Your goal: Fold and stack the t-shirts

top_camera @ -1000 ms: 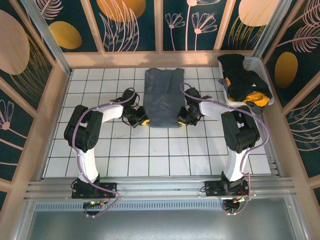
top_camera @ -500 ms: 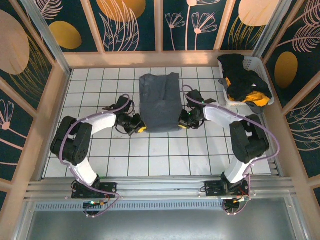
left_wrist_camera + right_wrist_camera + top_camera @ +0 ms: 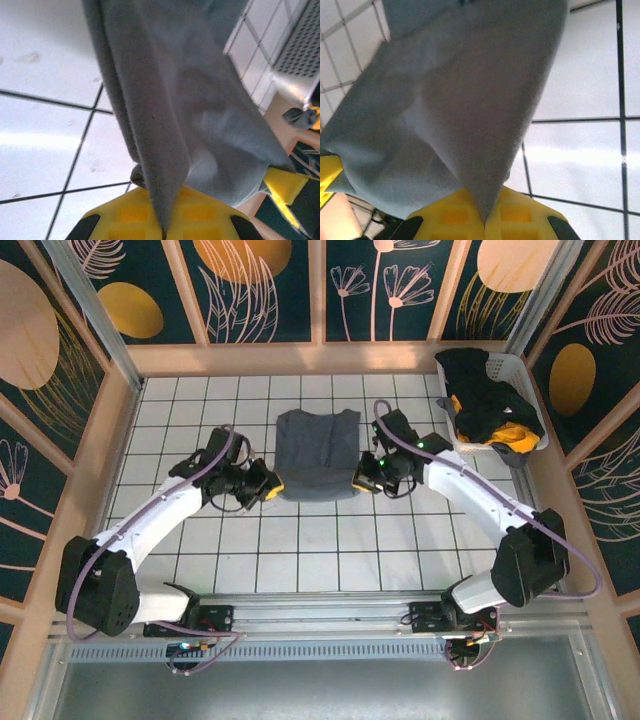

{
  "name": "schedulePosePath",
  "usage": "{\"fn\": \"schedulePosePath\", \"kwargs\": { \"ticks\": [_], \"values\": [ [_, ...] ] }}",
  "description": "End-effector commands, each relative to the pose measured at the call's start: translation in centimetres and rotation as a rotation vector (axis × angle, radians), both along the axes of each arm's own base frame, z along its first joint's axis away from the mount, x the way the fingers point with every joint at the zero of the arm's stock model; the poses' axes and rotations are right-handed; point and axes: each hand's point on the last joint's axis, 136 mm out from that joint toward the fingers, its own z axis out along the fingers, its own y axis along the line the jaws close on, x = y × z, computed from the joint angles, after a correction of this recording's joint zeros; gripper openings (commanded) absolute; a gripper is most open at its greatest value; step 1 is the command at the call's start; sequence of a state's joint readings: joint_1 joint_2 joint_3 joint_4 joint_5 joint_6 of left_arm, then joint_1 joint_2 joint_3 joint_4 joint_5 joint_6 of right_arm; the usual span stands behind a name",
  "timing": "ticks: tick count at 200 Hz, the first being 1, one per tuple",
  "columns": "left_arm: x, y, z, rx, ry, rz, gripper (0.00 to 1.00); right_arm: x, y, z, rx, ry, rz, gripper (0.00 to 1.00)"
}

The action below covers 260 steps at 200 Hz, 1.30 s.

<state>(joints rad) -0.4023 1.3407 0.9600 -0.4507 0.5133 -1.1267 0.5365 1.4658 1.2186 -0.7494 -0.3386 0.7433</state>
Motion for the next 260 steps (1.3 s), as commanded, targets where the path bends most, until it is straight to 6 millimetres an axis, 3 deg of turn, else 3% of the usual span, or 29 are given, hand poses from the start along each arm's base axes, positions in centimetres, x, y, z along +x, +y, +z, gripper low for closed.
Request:
{"fn": "schedulePosePath", "kwargs": {
  "ticks": [1, 37, 61, 65, 90, 105, 117, 126, 135, 160, 189, 203, 225, 246, 260],
  "values": [
    [3.1, 0.6, 1.9, 0.012, -0.019, 0.101, 0.00, 2.7, -0.4, 1.0, 0.002, 0.032, -0.087, 0.00],
    [8.9, 0.5, 3.6, -0.007, -0.071, 0.150, 0.01, 9.1, 0.2, 2.2, 0.048, -0.008, -0.173, 0.00],
    [14.2, 0.3, 3.8, -0.021, -0.119, 0.178, 0.04, 14.5, -0.5, 0.9, 0.053, -0.022, -0.250, 0.00],
    [15.3, 0.2, 2.6, -0.010, -0.105, 0.176, 0.06, 15.3, -0.6, 0.4, 0.056, -0.019, -0.260, 0.00],
    [21.5, -0.3, 0.2, -0.012, -0.124, 0.174, 0.11, 21.1, -0.5, -1.2, 0.116, -0.078, -0.268, 0.00],
    [25.6, -0.4, -0.8, -0.039, -0.142, 0.171, 0.16, 24.6, -0.2, -1.8, 0.133, -0.123, -0.229, 0.24],
    [27.8, -0.6, -1.6, -0.045, -0.116, 0.159, 0.38, 26.7, 0.0, -1.8, 0.124, -0.128, -0.197, 0.45],
    [28.9, -0.1, -1.8, -0.001, -0.110, 0.162, 0.59, 27.9, -0.1, -2.2, 0.118, -0.110, -0.185, 0.52],
    [29.6, 0.4, -1.5, 0.033, -0.118, 0.173, 0.68, 28.8, -0.3, -1.6, 0.109, -0.122, -0.178, 0.65],
    [28.6, 1.3, 0.5, 0.066, -0.135, 0.212, 0.72, 29.0, -1.2, 1.3, 0.088, -0.206, -0.180, 0.67],
    [21.8, 1.3, 0.8, -0.027, -0.080, 0.317, 0.65, 25.3, -2.1, 3.4, 0.083, -0.289, -0.194, 0.64],
    [17.8, 0.1, 0.2, -0.090, -0.039, 0.349, 0.60, 22.8, -2.2, 4.4, 0.118, -0.344, -0.188, 0.62],
    [12.9, -3.6, -0.9, -0.183, 0.018, 0.336, 0.60, 18.1, -2.5, 4.2, 0.148, -0.369, -0.178, 0.62],
    [10.6, -7.0, -2.1, -0.244, 0.070, 0.329, 0.64, 14.5, -3.2, 3.3, 0.163, -0.334, -0.189, 0.62],
    [10.2, -8.9, -3.0, -0.260, 0.102, 0.328, 0.68, 12.8, -3.6, 2.5, 0.168, -0.309, -0.200, 0.62]
  ]
}}
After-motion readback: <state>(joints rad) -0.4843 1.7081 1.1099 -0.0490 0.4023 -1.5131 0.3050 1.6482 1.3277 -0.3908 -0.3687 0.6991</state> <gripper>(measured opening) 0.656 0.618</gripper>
